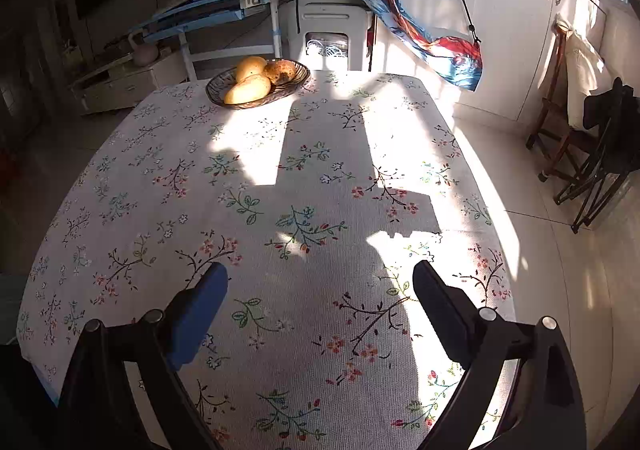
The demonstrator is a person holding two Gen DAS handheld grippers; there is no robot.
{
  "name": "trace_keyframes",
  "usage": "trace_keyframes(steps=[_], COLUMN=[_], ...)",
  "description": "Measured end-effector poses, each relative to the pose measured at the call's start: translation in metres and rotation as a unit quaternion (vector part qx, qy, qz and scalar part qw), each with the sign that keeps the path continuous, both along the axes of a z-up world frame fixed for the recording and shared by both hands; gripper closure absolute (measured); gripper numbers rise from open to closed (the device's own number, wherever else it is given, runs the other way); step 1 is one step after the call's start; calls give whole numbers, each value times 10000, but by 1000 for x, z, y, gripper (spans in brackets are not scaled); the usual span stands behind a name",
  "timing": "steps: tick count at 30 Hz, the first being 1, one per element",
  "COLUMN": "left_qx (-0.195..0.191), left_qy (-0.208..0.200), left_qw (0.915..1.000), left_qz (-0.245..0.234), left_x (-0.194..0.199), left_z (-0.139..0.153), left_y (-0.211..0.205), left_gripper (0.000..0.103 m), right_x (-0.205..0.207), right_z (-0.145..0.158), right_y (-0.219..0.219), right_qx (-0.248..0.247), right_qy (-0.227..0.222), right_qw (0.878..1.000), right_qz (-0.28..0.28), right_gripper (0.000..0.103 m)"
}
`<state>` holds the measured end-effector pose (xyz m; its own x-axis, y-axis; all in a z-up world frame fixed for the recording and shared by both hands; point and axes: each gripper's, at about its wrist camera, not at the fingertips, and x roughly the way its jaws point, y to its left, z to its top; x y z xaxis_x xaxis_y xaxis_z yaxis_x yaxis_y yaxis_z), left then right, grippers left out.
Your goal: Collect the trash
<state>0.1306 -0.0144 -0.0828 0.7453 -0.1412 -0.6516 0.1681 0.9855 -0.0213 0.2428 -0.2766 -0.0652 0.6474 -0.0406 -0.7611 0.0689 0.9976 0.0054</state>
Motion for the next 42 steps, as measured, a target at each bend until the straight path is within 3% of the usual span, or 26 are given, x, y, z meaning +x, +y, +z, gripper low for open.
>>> trace_keyframes(steps=[9, 21, 42], left_qx=[-86, -216, -436], left_qy=[214, 391, 363], left_qw=[9996, 9988, 9976], left_qz=[134, 193, 399], left_x=[15, 24, 23], left_z=[-9, -16, -9], left_y=[0, 4, 16], left_gripper=[7, 7, 7], right_x=[34, 78, 80], right_z=[-14, -23, -22], right_y=[-8, -15, -15], right_qx=[-307, -129, -122], right_qy=[179, 498, 503], right_qw=[9994, 9986, 9986], right_qz=[-6, 75, 70], right_gripper=[12, 7, 7])
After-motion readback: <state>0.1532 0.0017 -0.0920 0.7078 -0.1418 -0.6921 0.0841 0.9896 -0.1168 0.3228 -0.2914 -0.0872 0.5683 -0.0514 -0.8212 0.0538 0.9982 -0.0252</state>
